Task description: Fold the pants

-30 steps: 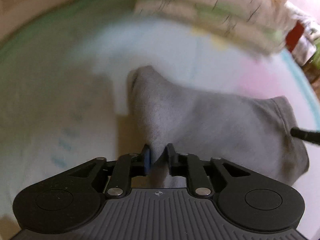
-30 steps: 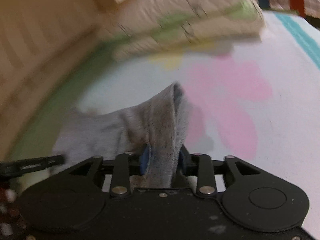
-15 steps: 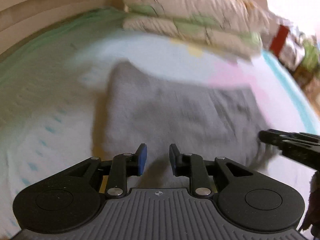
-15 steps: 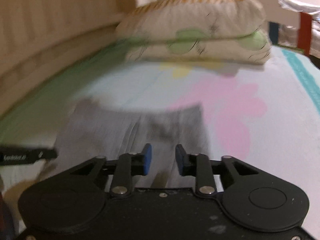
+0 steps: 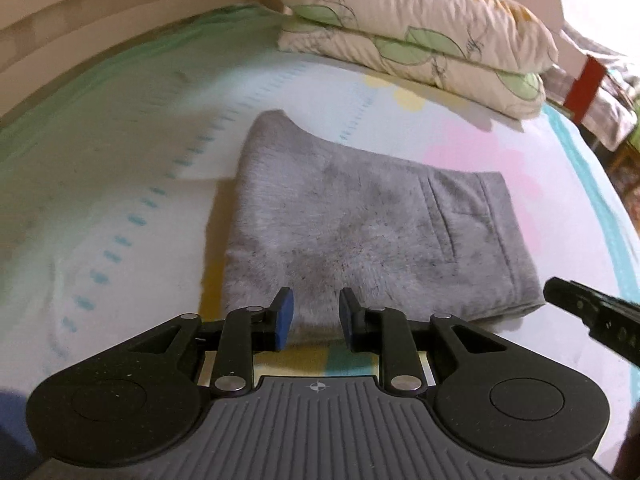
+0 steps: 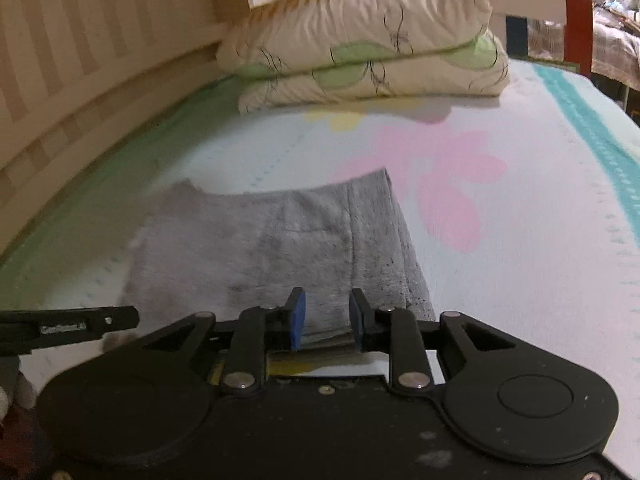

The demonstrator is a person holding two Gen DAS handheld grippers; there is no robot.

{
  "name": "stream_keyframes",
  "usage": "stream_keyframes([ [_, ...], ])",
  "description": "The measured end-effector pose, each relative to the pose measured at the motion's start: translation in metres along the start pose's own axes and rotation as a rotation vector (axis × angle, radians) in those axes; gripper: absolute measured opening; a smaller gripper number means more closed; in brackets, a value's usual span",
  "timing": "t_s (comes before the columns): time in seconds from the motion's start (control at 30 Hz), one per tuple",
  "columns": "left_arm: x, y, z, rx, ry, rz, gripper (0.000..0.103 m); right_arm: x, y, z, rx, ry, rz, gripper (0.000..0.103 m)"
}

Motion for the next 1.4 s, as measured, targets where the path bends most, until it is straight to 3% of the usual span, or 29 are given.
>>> stream_keyframes([
  [0.2,0.033,-0.012,-0.021,-0.034,0.066,-0.001,0.025,0.036,-0.009,0.016,0.032,0.023,-0.037,0.043],
  [0.3,0.046,-0.018,-0.026,-0.034,0.043,0.002,0.026,0.055,-0.013,0.019,0.032,0.032,-0.041,0.048],
  [0.43,0.058,-0.023,-0.029,-0.025,-0.019,0.017,0.026,0.074,-0.024,0.019,0.004,0.037,-0.049,0.049],
  [0.6,0.071,-0.03,-0.039,-0.077,0.024,-0.026,0.026,0.087,-0.027,0.023,0.015,0.027,-0.071,0.05],
  [1.4,0.09,-0.041,-0.046,-0.096,0.018,-0.075,0.026,0.109,-0.038,0.032,0.013,0.01,-0.1,0.053],
])
Point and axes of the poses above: each gripper's, at about its wrist camera, not at the fingertips, and x roughly against the way its jaws point, z to its left, y to its top, the point moved 1 cm from there along -x, roughly the way its jaws point, and after that the axes turned 11 degrees about -y, right-handed, at the moved point
